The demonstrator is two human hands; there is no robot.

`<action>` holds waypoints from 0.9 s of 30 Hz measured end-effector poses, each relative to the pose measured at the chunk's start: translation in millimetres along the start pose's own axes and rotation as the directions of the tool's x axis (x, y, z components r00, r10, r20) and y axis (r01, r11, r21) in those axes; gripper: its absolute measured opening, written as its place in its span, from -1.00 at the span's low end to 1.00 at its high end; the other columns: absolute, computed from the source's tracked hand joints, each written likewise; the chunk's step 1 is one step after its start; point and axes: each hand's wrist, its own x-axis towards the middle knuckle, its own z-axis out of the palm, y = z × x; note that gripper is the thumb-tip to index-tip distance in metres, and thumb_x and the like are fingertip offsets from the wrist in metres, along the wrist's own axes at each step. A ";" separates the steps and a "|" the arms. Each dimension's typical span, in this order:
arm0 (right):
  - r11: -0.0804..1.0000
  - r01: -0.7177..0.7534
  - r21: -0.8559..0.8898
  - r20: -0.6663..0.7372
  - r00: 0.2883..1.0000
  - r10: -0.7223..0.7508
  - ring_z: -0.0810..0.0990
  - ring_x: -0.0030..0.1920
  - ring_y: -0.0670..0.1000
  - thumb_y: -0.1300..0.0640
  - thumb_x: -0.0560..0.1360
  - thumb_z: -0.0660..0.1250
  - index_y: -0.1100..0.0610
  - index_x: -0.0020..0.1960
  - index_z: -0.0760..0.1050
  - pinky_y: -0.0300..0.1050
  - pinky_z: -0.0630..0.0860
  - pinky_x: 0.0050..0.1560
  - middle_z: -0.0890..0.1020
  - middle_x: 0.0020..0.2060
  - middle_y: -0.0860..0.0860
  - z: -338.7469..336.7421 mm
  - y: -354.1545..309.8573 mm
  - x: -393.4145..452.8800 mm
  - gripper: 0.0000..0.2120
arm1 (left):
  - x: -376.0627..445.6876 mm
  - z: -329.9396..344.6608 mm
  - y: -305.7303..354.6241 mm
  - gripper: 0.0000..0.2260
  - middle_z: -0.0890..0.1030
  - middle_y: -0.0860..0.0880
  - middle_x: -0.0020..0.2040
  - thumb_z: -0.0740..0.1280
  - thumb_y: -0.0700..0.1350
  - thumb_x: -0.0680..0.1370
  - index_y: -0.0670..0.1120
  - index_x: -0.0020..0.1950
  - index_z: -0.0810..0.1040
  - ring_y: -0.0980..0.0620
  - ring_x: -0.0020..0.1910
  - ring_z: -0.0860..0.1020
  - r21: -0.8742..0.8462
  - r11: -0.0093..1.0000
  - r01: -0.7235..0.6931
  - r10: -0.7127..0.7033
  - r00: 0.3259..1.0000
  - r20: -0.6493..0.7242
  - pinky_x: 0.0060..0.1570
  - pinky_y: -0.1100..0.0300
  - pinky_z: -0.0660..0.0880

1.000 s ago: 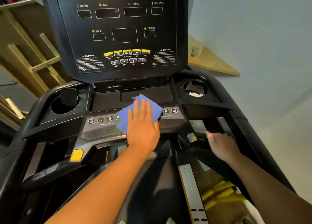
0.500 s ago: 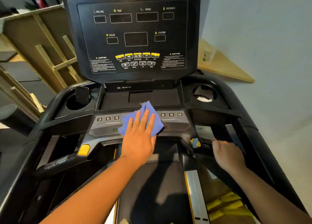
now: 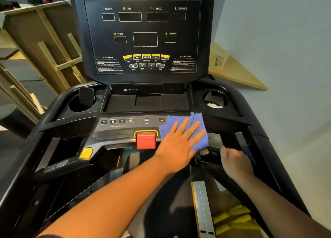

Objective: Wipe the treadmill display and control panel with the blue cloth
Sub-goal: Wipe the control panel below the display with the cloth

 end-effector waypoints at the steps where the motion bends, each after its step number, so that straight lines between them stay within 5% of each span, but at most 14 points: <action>1: 1.000 0.011 0.010 0.005 1.000 -0.011 0.52 -0.45 0.05 0.05 0.70 0.04 0.15 -0.39 0.46 -0.14 0.37 -0.44 0.48 -0.52 0.07 0.3 1.1 0.1 -0.47 | -6.7 1.6 -9.6 -0.39 -0.09 -0.06 0.72 -0.06 0.18 0.68 0.04 0.70 -0.09 -0.21 0.68 -0.10 0.030 0.999 -0.042 0.042 0.999 -0.012 0.60 -0.17 -0.17; 3: 1.000 0.013 0.016 0.018 1.000 -0.014 0.53 -0.47 0.05 0.04 0.70 0.03 0.15 -0.39 0.46 -0.13 0.38 -0.45 0.46 -0.53 0.05 -0.9 1.6 0.2 -0.47 | -20.3 6.5 -30.1 -0.38 -0.01 -0.07 0.71 -0.09 0.16 0.64 0.01 0.70 0.01 -0.20 0.68 -0.01 0.050 0.998 0.027 -0.026 0.999 -0.028 0.62 -0.20 -0.03; 5: 1.000 -0.001 0.010 0.029 1.000 0.000 0.53 -0.46 0.01 0.03 0.70 0.02 0.16 -0.36 0.47 -0.15 0.36 -0.45 0.48 -0.51 0.04 -2.0 0.8 -0.6 -0.47 | -31.2 5.0 -46.3 -0.37 0.08 -0.12 0.70 -0.09 0.13 0.63 -0.07 0.69 0.12 -0.21 0.68 0.04 -0.046 0.967 0.251 -0.253 0.965 -0.061 0.59 -0.24 0.18; 7: 1.000 -0.009 -0.028 0.022 1.000 0.010 0.54 -0.43 -0.03 0.04 0.70 0.01 0.14 -0.34 0.47 -0.19 0.32 -0.43 0.52 -0.48 0.03 -2.6 -1.4 -1.3 -0.49 | -28.3 0.9 -52.0 -0.39 0.04 -0.14 0.70 -0.09 0.11 0.67 -0.11 0.69 0.08 -0.21 0.69 -0.03 -0.178 0.862 0.475 -0.488 0.872 -0.038 0.61 -0.22 0.12; 9: 0.998 -0.010 -0.069 0.010 1.000 0.011 0.55 -0.40 -0.04 0.04 0.70 0.00 0.11 -0.34 0.45 -0.20 0.33 -0.42 0.53 -0.45 0.03 -2.0 -2.4 -1.5 -0.50 | -13.3 -1.7 -42.4 -0.40 -0.03 -0.15 0.71 -0.08 0.11 0.69 -0.10 0.71 0.00 -0.22 0.69 -0.11 -0.245 0.802 0.545 -0.565 0.825 -0.017 0.65 -0.19 -0.02; 12: 0.997 -0.008 -0.076 -0.005 1.000 0.008 0.53 -0.42 -0.05 0.04 0.70 0.00 0.11 -0.35 0.45 -0.20 0.31 -0.44 0.53 -0.46 0.03 -1.5 -2.1 -1.5 -0.50 | -1.0 0.0 -14.6 -0.38 0.01 -0.08 0.71 -0.14 0.14 0.65 -0.01 0.71 0.02 -0.22 0.69 -0.06 -0.140 0.961 0.240 -0.252 0.965 -0.076 0.64 -0.25 0.01; 14: 0.997 -0.001 -0.071 -0.012 1.000 0.001 0.54 -0.44 -0.04 0.04 0.70 0.01 0.12 -0.36 0.46 -0.19 0.35 -0.45 0.54 -0.48 0.04 -1.4 -2.4 -1.7 -0.49 | -7.7 4.3 -15.5 -0.40 -0.03 -0.04 0.71 -0.08 0.17 0.67 0.06 0.70 -0.04 -0.18 0.69 -0.07 -0.036 0.999 0.011 -0.013 0.999 -0.040 0.62 -0.19 -0.10; 17: 0.999 -0.003 -0.054 0.003 1.000 0.003 0.55 -0.44 -0.04 0.02 0.70 0.00 0.13 -0.35 0.48 -0.20 0.34 -0.45 0.54 -0.49 0.05 0.0 -0.8 -1.3 -0.47 | -26.0 6.1 -37.9 -0.40 0.01 -0.03 0.71 -0.03 0.16 0.66 0.06 0.70 0.02 -0.16 0.68 0.00 -0.003 0.999 -0.032 0.031 0.998 -0.052 0.61 -0.12 -0.08; 20: 1.000 -0.016 -0.027 0.017 1.000 0.017 0.56 -0.45 -0.01 0.02 0.70 0.01 0.14 -0.36 0.49 -0.19 0.33 -0.46 0.55 -0.49 0.05 0.0 0.9 0.3 -0.46 | -47.1 11.1 -58.7 -0.41 0.19 -0.14 0.67 0.00 0.10 0.64 -0.08 0.66 0.22 -0.21 0.65 0.15 -0.054 0.982 0.183 -0.187 0.978 -0.091 0.57 -0.23 0.25; 24: 0.999 -0.033 -0.017 0.019 0.999 0.033 0.55 -0.45 0.02 0.05 0.68 0.04 0.17 -0.37 0.50 -0.19 0.29 -0.47 0.55 -0.50 0.08 -0.1 -0.6 1.1 -0.48 | -77.7 16.3 -98.0 -0.35 0.08 -0.18 0.69 -0.11 0.12 0.63 -0.12 0.68 0.14 -0.23 0.68 0.00 -0.218 0.806 0.550 -0.572 0.819 -0.050 0.60 -0.24 0.15; 27: 0.999 -0.030 -0.038 -0.004 1.000 0.030 0.53 -0.47 0.00 0.08 0.69 0.05 0.16 -0.39 0.47 -0.20 0.26 -0.48 0.53 -0.52 0.06 1.2 -3.1 0.7 -0.49 | -75.8 11.9 -97.0 -0.40 0.09 -0.22 0.69 -0.04 0.08 0.67 -0.13 0.69 0.13 -0.33 0.66 0.02 -0.236 0.678 0.696 -0.723 0.689 -0.046 0.58 -0.28 0.15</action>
